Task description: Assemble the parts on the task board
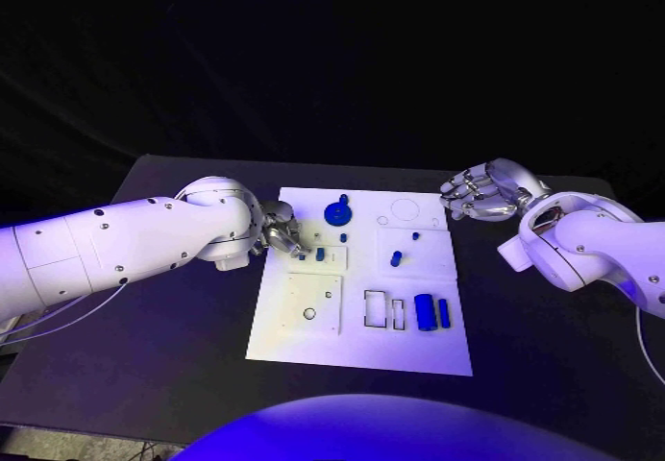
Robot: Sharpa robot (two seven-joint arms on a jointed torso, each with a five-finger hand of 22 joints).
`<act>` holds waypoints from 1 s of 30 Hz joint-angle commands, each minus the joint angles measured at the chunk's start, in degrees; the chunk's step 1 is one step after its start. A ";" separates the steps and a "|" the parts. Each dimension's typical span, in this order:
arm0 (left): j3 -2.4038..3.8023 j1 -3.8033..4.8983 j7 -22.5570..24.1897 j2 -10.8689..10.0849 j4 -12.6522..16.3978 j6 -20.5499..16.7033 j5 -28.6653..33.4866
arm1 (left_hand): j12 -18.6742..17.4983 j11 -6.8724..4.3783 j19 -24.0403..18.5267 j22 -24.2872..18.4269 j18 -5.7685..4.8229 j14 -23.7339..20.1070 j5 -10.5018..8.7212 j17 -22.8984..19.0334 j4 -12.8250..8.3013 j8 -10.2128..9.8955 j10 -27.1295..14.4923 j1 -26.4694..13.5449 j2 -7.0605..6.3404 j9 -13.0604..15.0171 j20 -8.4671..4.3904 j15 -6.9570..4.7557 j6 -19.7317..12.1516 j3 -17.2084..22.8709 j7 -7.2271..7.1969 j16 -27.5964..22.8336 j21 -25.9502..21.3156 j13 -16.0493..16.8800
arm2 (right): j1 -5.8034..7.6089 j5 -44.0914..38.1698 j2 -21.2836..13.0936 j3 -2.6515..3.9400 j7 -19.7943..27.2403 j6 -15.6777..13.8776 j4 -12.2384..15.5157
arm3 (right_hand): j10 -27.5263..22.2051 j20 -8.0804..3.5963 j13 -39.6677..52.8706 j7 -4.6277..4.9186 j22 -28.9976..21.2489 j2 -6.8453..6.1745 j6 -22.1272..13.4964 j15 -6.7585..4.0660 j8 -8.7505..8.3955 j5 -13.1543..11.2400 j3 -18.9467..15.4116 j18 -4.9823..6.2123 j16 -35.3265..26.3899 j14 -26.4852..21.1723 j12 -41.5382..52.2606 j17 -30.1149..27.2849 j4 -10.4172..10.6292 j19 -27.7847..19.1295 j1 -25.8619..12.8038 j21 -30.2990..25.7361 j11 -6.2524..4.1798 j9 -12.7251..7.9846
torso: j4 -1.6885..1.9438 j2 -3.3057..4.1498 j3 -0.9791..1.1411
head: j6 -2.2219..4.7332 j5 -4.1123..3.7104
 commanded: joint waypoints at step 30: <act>1.53 0.58 8.50 -1.49 0.69 -12.80 7.83 | -18.94 2.58 -12.41 -7.56 3.99 2.17 20.70 5.91 0.23 0.20 -19.62 -1.24 0.76 -0.16 1.69 1.88 -9.55 -15.84 3.12 -5.34 -28.80 -23.57 | -0.14 0.12 -0.02 -0.01 0.67 0.17 -0.19 | -0.38 0.57 -0.49 0.79 -0.58 0.18 -0.65 0.52 -0.08 0.19 -0.19 0.55 -0.70 -0.50 -0.44 -0.21 -0.37 -0.17 -0.60 -0.62 0.40 -0.20 | -0.04 -0.03 -0.01 | 0.00 -0.27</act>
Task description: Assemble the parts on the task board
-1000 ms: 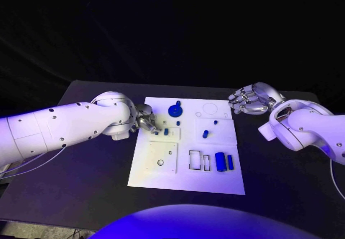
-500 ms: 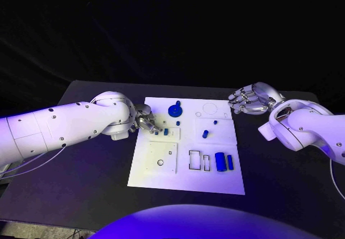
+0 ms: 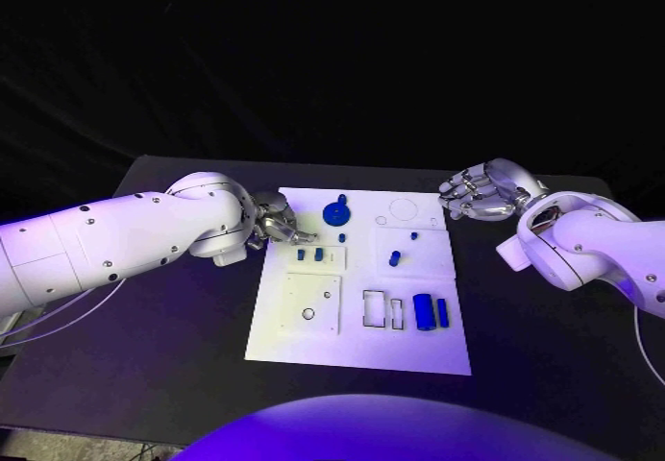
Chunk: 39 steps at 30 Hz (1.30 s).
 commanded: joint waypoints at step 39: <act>-3.24 -0.06 28.60 9.85 -6.00 -8.88 -34.92 | -21.67 4.12 -12.79 -8.52 3.62 -14.71 -11.18 -20.00 -5.17 -15.44 -20.35 25.36 -4.45 -18.37 3.57 3.37 2.30 -2.91 2.35 -14.81 -29.93 -31.78 | -0.11 0.70 0.25 -0.08 1.17 0.26 -0.22 | -0.18 0.43 -0.24 1.00 -0.30 0.34 -0.45 0.14 -0.04 0.30 0.01 0.57 -0.40 -0.14 -0.21 -0.10 -0.29 0.02 -0.54 -0.42 0.21 -0.12 | 0.00 0.06 0.02 | 0.00 -1.26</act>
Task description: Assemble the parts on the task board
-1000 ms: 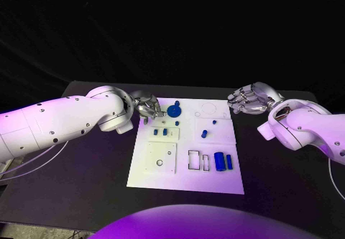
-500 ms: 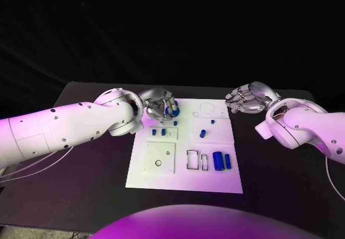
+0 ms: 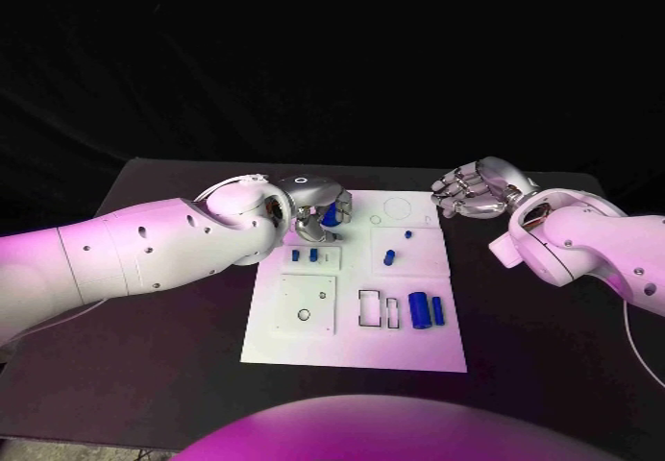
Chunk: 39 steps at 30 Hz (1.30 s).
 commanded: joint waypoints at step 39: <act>-0.97 -0.09 0.93 6.45 -7.85 9.37 -7.58 | -6.51 0.11 1.29 6.64 0.50 5.71 0.71 5.14 -1.22 -7.72 8.80 2.91 2.87 -0.83 -0.41 -0.06 7.47 4.81 1.16 5.82 3.26 -6.53 | -0.10 0.41 0.27 -0.01 1.65 -0.36 0.02 | -0.18 0.49 -0.50 0.89 -0.56 0.25 -0.34 0.16 0.05 1.25 0.20 0.63 -0.67 -0.07 -0.19 -0.12 -0.61 0.17 -0.12 -0.39 0.23 -0.19 | 0.03 -0.04 0.06 | 0.00 -0.32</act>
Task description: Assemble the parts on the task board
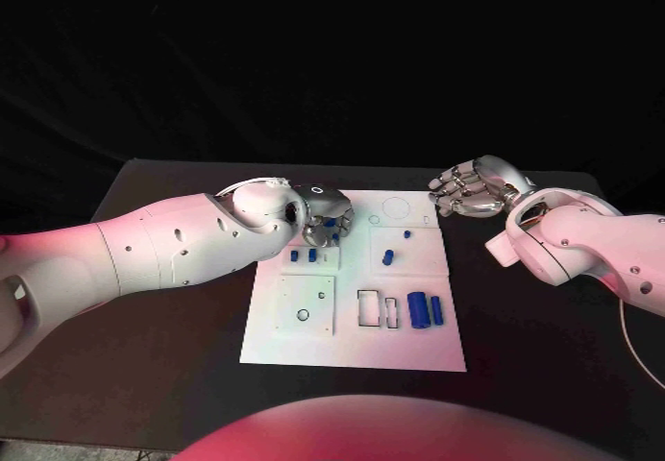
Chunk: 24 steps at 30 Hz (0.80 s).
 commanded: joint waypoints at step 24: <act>0.02 0.00 -0.70 -0.29 -0.14 3.90 1.46 | -2.79 0.54 0.10 2.72 0.23 0.98 -0.75 0.94 -1.59 -3.59 1.27 -1.17 0.36 0.11 0.54 0.91 -0.41 1.26 0.04 1.62 1.27 -1.22 | -0.11 -0.08 0.12 0.00 0.52 0.41 -0.09 | -0.18 0.30 -0.16 0.91 -0.17 0.24 -0.35 0.18 0.07 0.36 0.04 0.63 -0.30 -0.05 -0.18 -0.10 -0.49 -0.01 -0.16 -0.44 0.24 -0.10 | 0.01 0.02 0.00 | 0.00 0.01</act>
